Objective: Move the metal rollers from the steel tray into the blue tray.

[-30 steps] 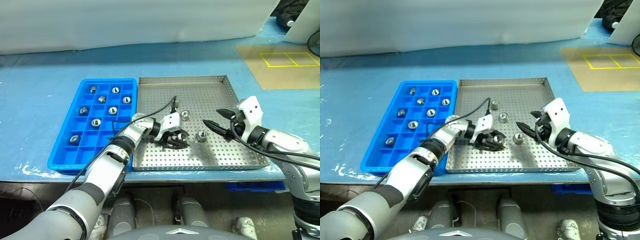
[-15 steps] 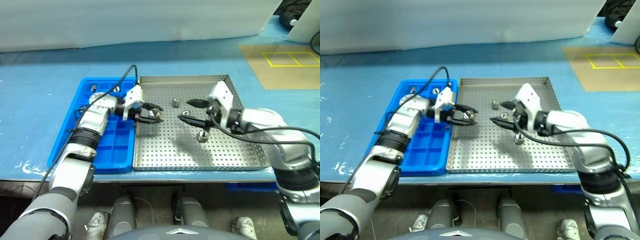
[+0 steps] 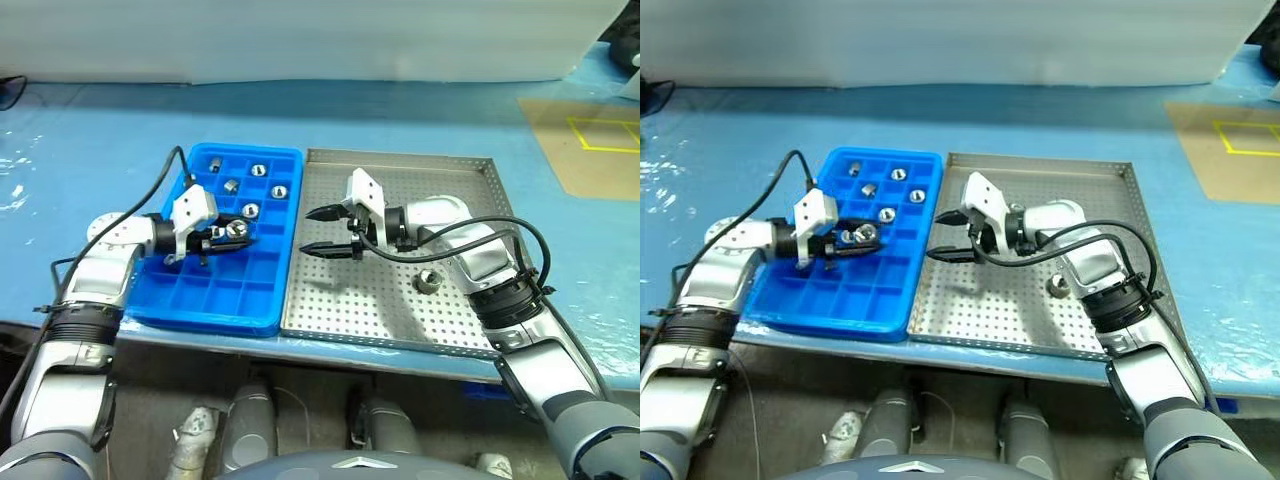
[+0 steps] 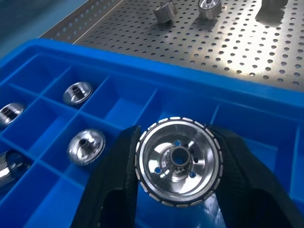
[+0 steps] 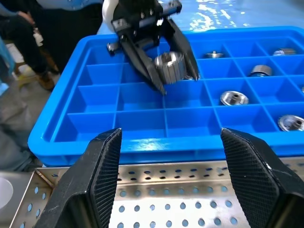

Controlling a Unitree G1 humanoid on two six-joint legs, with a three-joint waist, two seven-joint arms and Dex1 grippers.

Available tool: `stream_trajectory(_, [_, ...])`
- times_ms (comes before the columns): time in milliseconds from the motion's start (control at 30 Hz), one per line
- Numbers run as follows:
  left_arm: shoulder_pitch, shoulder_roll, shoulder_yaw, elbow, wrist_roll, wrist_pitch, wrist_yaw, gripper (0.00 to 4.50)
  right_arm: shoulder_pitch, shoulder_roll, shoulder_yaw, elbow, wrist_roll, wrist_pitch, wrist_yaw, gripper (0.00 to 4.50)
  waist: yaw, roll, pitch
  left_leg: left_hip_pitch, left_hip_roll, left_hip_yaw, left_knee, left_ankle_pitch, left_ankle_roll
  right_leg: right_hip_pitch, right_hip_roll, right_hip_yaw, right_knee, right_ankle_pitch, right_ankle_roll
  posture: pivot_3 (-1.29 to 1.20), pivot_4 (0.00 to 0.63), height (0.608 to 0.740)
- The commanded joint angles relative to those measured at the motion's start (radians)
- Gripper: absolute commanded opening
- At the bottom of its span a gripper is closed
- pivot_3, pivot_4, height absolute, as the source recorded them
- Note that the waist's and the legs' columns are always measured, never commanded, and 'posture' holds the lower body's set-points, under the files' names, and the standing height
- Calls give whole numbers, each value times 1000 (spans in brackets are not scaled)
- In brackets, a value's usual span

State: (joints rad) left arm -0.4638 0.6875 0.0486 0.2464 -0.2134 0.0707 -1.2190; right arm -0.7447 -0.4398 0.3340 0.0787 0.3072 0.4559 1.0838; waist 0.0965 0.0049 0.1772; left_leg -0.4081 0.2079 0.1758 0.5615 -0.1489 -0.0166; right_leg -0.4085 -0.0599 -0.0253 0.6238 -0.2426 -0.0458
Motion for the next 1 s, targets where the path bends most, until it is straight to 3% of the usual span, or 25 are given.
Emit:
stream_trajectory(33, [97, 62, 76, -108, -43, 28, 18, 1738, -38, 20, -4, 17, -14, -43, 28, 3405, 2, 0, 0, 0, 0, 0, 0, 0, 0, 0, 0, 0, 0, 0, 0, 109, 150, 740])
stream_trajectory(333, [280, 198, 119, -218, -85, 80, -21, 1738, -36, 44, -6, 52, -51, -75, 56, 3405, 12, -1, 0, 1, 1, 0, -1, 1, -2, 0, 0, 0, 0, 0, 0, 124, 150, 740])
stream_trajectory(867, [288, 207, 26, -223, -52, 88, -28, 1738, -15, 46, -26, 43, -74, -71, 42, 3405, 9, -1, 0, 2, 0, 0, -1, 2, -3, 0, 1, 1, 1, 0, 0, 94, 150, 740])
stream_trajectory(1000, [273, 212, 18, -197, -35, 73, -31, 3070, -14, 45, -31, 43, -75, -71, 36, 3405, 9, -1, 0, 2, 0, 0, -1, 2, -3, 1, 1, 1, 1, 0, 0, 88, 150, 740])
